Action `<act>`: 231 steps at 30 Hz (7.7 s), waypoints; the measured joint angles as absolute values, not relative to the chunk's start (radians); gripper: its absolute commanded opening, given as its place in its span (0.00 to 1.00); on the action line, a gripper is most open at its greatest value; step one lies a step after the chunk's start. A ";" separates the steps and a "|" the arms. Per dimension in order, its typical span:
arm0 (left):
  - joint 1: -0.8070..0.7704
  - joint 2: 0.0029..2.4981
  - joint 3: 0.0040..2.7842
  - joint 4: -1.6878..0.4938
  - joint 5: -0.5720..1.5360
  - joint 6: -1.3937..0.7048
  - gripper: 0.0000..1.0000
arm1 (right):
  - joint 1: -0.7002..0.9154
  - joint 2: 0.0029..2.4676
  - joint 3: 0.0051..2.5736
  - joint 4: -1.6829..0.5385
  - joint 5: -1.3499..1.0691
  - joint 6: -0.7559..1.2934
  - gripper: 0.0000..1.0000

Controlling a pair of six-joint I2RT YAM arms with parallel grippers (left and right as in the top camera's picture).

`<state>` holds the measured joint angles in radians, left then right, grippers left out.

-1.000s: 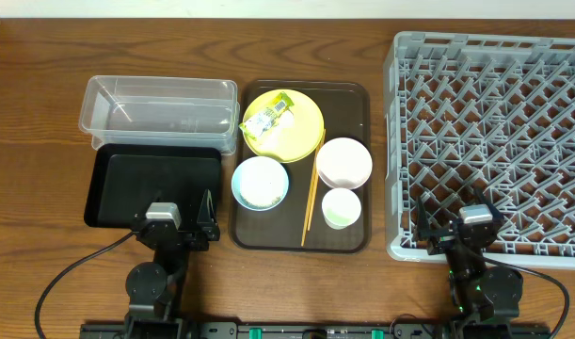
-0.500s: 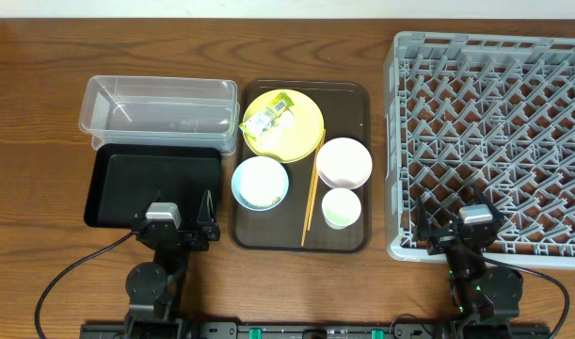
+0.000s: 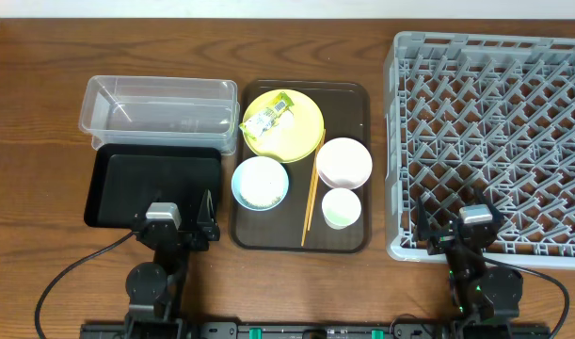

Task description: Sort waste into correct bins and load items into the dishwasher rack

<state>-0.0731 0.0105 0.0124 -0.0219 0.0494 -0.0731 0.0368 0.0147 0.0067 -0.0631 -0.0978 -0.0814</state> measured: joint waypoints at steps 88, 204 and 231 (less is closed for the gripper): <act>-0.281 1.505 1.077 -0.260 0.265 0.068 0.88 | 0.037 0.807 0.711 -0.656 -0.031 0.034 0.99; -0.315 1.851 1.084 0.095 0.242 0.328 0.71 | 0.037 0.870 0.712 -0.669 -0.031 0.038 0.99; -0.315 1.990 1.088 0.123 0.125 0.161 0.06 | 0.037 0.897 0.712 -0.673 -0.031 0.039 0.99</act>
<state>-0.3145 1.9903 1.0878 0.1230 0.1253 0.1612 0.0368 0.8967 0.7116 -0.6727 -0.0307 0.0387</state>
